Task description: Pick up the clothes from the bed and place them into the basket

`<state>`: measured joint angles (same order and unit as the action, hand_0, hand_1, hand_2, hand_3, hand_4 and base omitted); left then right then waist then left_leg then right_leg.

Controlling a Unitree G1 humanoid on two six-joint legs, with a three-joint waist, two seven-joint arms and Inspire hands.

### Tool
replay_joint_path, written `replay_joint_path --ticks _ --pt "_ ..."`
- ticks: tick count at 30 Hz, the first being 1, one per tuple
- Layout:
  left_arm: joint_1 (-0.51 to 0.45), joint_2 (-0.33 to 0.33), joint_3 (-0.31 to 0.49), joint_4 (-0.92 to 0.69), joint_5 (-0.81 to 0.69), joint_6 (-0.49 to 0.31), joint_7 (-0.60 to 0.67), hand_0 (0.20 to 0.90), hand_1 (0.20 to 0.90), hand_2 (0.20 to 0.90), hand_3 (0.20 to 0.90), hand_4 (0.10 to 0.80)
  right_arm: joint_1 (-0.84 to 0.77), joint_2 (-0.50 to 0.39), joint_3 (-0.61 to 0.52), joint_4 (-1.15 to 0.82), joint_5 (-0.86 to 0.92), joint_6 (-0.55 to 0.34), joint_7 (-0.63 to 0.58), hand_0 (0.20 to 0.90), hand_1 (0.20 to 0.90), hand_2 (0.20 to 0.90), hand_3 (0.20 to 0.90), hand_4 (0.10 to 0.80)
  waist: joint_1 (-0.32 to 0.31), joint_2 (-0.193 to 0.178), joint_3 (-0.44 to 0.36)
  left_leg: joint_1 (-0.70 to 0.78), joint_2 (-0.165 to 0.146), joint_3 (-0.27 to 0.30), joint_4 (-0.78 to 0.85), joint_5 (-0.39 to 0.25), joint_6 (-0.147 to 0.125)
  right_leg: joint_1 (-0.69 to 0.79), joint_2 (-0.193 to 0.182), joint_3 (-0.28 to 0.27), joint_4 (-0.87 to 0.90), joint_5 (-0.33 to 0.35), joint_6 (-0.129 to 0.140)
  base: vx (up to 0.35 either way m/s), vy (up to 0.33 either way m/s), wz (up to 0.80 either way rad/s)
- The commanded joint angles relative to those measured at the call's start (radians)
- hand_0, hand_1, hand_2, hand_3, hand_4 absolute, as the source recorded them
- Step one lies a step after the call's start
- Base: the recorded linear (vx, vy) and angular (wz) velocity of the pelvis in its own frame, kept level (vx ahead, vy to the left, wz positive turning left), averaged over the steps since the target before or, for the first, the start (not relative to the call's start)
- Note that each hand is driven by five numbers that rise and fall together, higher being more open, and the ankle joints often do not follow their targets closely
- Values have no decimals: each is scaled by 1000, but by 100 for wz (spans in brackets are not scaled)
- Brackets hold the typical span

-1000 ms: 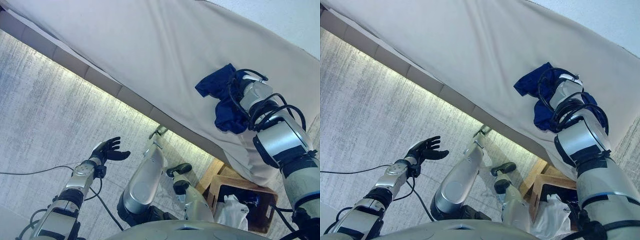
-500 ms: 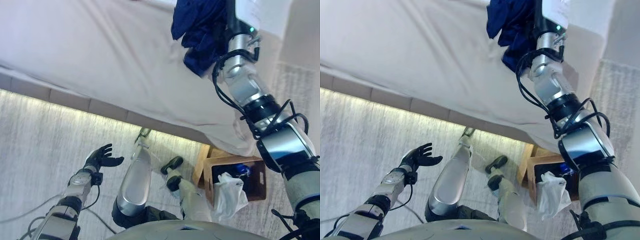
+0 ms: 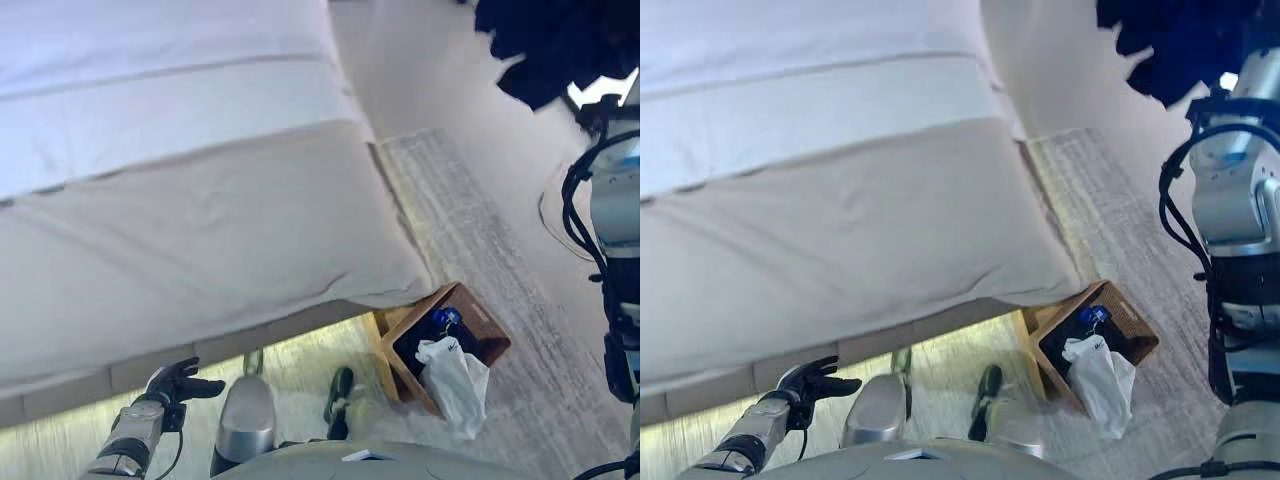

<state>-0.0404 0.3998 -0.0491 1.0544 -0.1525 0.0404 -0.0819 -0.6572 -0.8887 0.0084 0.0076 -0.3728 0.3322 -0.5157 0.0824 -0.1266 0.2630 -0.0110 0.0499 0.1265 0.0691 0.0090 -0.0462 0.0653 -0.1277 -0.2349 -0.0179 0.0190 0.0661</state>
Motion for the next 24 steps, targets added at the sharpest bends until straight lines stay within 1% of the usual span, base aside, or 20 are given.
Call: replay_joint_path --ticks 1,2,4,6,9,10,12,14,16,17,18,19,22,23,24 --pt "23 -34 -94 65 49 -14 -31 900 900 900 900 800 3 -123 -40 -27 9 -38 -65 300 300 300 200 100 -31 67 -180 106 -40 10 -104 -87 60 16 60 24 88 -100 5 42 -117 -51" --pt "22 -39 -102 62 57 -14 -32 900 900 900 900 800 23 -121 -54 -20 19 -41 -63 300 300 300 200 100 -42 69 -187 112 -40 17 -103 -90 59 18 63 33 80 -100 2 62 -128 -47" --pt "19 -49 -111 56 68 -4 -36 900 900 900 900 800 104 -106 -102 -22 46 -75 -49 300 300 300 200 100 -72 77 -200 128 -39 41 -102 -98 56 27 68 50 58 -93 -1 62 -112 -30" --pt "17 -52 -119 54 79 0 -42 900 900 900 900 800 147 -91 -119 -18 46 -90 -38 300 300 300 200 100 -89 83 -206 137 -37 53 -103 -100 54 30 72 58 49 -88 -3 72 -128 -35" --pt "22 -55 -136 57 113 3 -53 900 900 900 900 800 220 -44 -132 -9 68 -107 17 300 300 300 200 100 -108 95 -209 148 -34 69 -100 -104 51 35 77 65 46 -88 -7 94 -151 -29" --pt "26 -55 -146 57 120 7 -54 900 900 900 900 800 249 -19 -129 -1 54 -113 47 300 300 300 200 100 -116 100 -206 150 -33 70 -97 -106 51 33 79 70 54 -92 -10 112 -171 -23" --pt "32 -50 -158 56 130 7 -61 900 900 900 900 800 277 1 -112 24 41 -113 78 300 300 300 200 100 -123 109 -197 147 -30 69 -87 -107 51 25 80 72 70 -100 -16 70 -137 -22" --pt "31 -45 -169 54 129 9 -69 900 900 900 900 800 286 10 -93 52 32 -94 109 300 300 300 200 100 -128 117 -186 138 -29 65 -76 -107 51 11 80 71 87 -107 -21 11 -116 -6" --pt "20 -45 -185 49 119 2 -71 900 900 900 900 800 278 17 -62 105 15 -79 113 300 300 300 200 100 -132 129 -162 113 -29 60 -56 -106 49 -19 72 64 115 -116 -26 -105 -92 0" --pt "0 -45 -206 39 103 0 -68 900 900 900 900 800 258 19 -39 162 16 -71 108 300 300 300 200 100 -134 140 -134 83 -29 54 -41 -101 48 -55 65 60 140 -120 -31 -308 -60 2" --pt "-42 -46 -231 32 72 -9 -65 900 900 900 900 800 215 14 -10 231 24 -73 95 300 300 300 200 100 -139 158 -86 41 -32 46 -22 -96 45 -106 54 54 177 -129 -35 -377 -51 2" --pt "-61 -49 -241 26 55 -14 -61 900 900 900 900 800 191 7 3 256 26 -73 89 300 300 300 200 100 -142 169 -66 16 -33 43 -15 -89 44 -133 50 54 189 -127 -39 -398 -1 0" --pt "-136 -67 -282 12 3 -39 -40 900 900 900 900 800 93 -19 68 372 36 -72 86 300 300 300 200 100 -151 212 24 -66 -43 30 35 -82 40 -219 31 56 266 -149 -53 -322 21 5" --pt "-162 -74 -297 -10 -17 -58 -27 900 900 900 900 800 41 -25 110 418 34 -63 78 300 300 300 200 100 -150 236 73 -118 -48 26 78 -81 38 -271 19 56 320 -163 -62 -333 -18 7" --pt "-178 -74 -307 -36 -31 -65 -18 900 900 900 900 800 8 -29 143 455 36 -54 72 300 300 300 200 100 -149 251 105 -160 -49 26 119 -83 38 -313 11 56 368 -175 -68 -290 -32 -1"
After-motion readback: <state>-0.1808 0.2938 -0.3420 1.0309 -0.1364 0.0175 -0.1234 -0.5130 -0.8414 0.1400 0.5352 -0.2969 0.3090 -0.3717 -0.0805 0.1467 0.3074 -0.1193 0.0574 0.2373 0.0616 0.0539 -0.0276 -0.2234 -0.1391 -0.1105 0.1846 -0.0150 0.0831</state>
